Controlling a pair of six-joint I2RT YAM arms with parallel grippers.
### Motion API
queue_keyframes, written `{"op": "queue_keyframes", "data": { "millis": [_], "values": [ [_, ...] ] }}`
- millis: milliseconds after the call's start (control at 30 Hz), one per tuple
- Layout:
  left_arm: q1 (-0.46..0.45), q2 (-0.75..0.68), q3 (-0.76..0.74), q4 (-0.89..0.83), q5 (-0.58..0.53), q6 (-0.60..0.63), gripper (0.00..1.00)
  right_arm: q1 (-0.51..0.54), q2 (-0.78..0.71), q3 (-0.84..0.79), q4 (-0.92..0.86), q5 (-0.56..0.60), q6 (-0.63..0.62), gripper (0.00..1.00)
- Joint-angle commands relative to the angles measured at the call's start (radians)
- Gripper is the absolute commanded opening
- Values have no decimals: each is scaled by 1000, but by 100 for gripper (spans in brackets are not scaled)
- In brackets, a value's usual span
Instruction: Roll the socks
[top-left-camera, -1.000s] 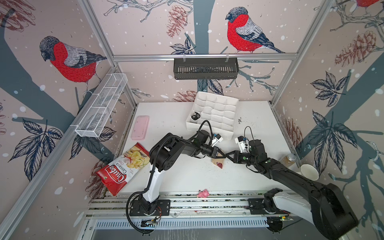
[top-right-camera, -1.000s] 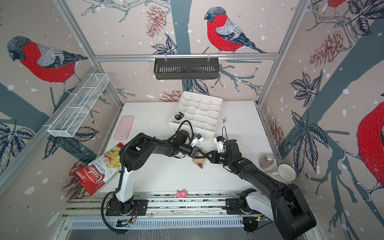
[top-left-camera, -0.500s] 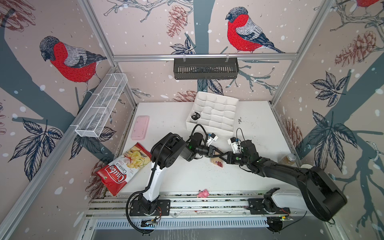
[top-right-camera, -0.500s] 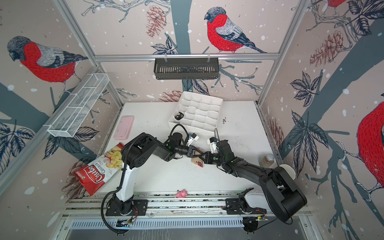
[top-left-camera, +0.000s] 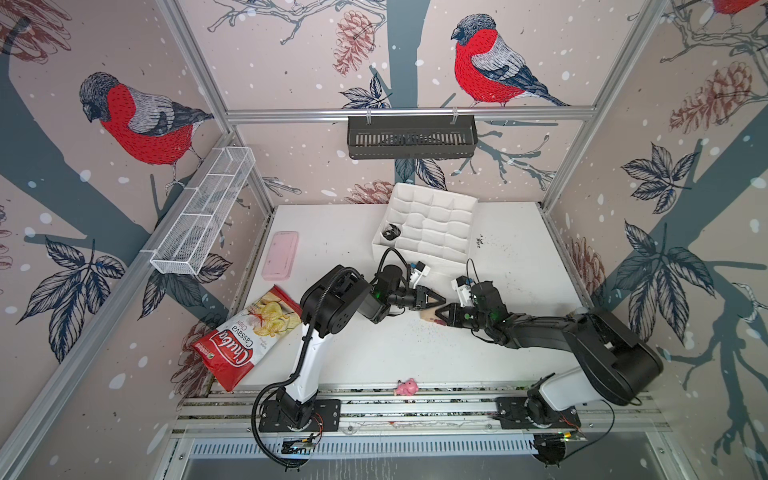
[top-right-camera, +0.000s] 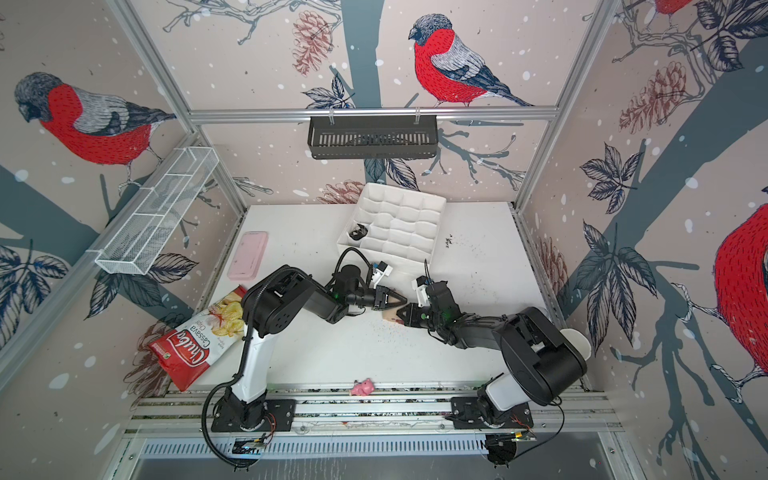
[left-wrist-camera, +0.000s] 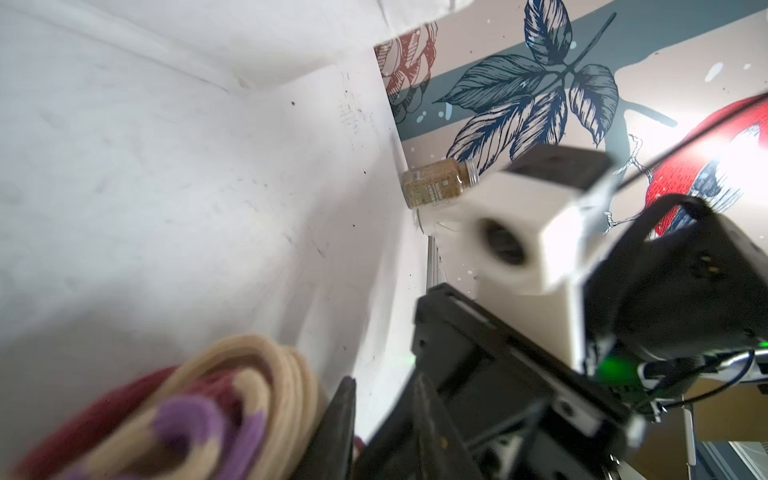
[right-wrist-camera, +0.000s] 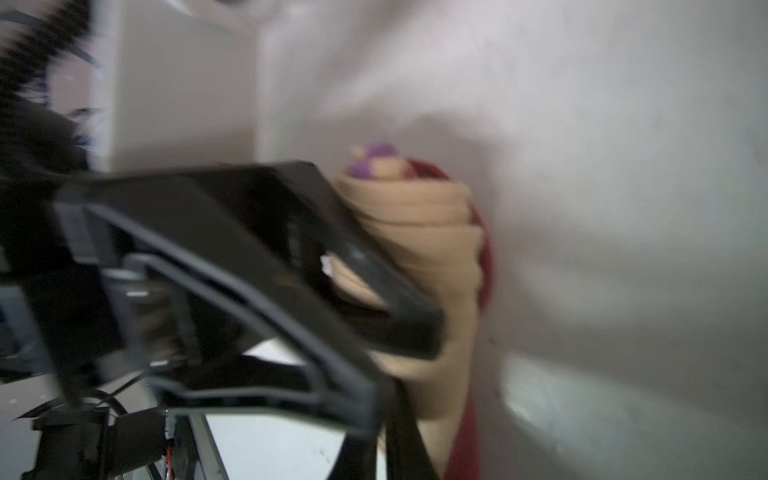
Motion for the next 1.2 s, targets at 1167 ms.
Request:
{"op": "queue_keyframes", "data": {
  "millis": [1167],
  "values": [
    [-11, -175, 179, -975, -283, 592, 18, -34, -57, 113, -207, 43, -108, 33]
  ]
}}
